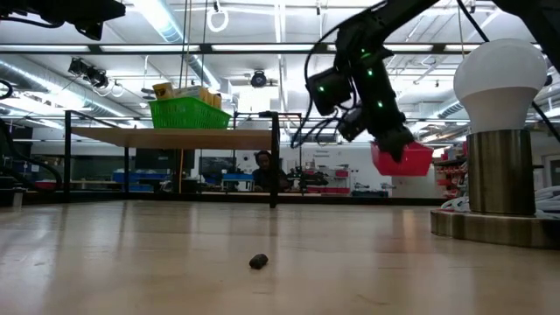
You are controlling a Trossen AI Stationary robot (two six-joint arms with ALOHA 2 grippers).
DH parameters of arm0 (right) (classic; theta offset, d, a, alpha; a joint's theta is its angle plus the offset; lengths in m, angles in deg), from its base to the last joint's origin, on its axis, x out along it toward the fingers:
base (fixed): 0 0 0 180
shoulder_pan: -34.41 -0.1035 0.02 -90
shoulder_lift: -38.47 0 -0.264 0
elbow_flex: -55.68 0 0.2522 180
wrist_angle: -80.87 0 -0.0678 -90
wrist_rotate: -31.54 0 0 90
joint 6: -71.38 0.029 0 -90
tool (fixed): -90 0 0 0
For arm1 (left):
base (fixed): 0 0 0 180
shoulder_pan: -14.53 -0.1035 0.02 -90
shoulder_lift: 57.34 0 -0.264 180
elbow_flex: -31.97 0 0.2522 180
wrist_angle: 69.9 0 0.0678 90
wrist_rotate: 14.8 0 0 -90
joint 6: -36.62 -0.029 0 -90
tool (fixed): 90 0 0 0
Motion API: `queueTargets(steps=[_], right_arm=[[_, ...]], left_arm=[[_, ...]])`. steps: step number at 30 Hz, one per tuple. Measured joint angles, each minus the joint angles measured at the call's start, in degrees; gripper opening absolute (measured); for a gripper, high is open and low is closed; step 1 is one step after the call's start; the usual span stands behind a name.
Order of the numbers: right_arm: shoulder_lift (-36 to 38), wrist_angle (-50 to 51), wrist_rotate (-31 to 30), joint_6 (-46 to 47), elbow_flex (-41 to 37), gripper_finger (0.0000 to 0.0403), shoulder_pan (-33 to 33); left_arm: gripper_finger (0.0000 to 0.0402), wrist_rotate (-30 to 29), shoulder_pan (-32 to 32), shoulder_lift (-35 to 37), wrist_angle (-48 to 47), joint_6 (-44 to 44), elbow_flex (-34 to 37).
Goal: Pick & Place Office Desk Supplies
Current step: Put the red basket on the shelf
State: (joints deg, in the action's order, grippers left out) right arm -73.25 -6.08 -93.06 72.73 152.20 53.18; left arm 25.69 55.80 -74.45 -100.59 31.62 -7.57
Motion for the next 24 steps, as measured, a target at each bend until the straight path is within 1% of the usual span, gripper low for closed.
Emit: queueTargets(steps=[6, 11, 13, 15, 17, 19, 24], right_arm=[[0.0, 3.9, -0.7, 0.5, 6.2, 0.0006, -3.8], [0.0, 10.7, 0.3, 1.3, 15.6, 0.0006, -6.7], [0.1, 10.8, 1.3, 0.9, 19.3, 0.0006, -7.8], [0.1, 10.7, 4.3, -0.2, 23.3, 0.0006, -8.7], [0.0, 10.7, 6.0, -1.5, 27.0, 0.0006, -9.6], [-0.7, 10.7, 6.2, -2.5, 30.5, 0.0006, -10.5], [-1.5, 10.8, 6.3, -5.9, 36.4, 0.0006, -11.9]], left_arm=[[0.0009, 0.0, 0.0, 0.0, 0.0, 0.1, 0.0], [0.0009, 0.0, 0.0, 0.0, 0.0, 0.4, 0.0], [0.0009, 0.0, 0.0, 0.0, 0.0, 0.5, 0.0], [0.0009, 0.0, 0.0, 0.0, 0.0, 0.5, 0.0], [0.0009, 0.0, 0.0, 0.0, 0.0, 0.6, 0.0], [0.0009, 0.0, 0.0, 0.0, 0.0, 0.7, 0.0], [0.0009, 0.0, 0.0, 0.0, 0.0, 0.7, 0.0]])
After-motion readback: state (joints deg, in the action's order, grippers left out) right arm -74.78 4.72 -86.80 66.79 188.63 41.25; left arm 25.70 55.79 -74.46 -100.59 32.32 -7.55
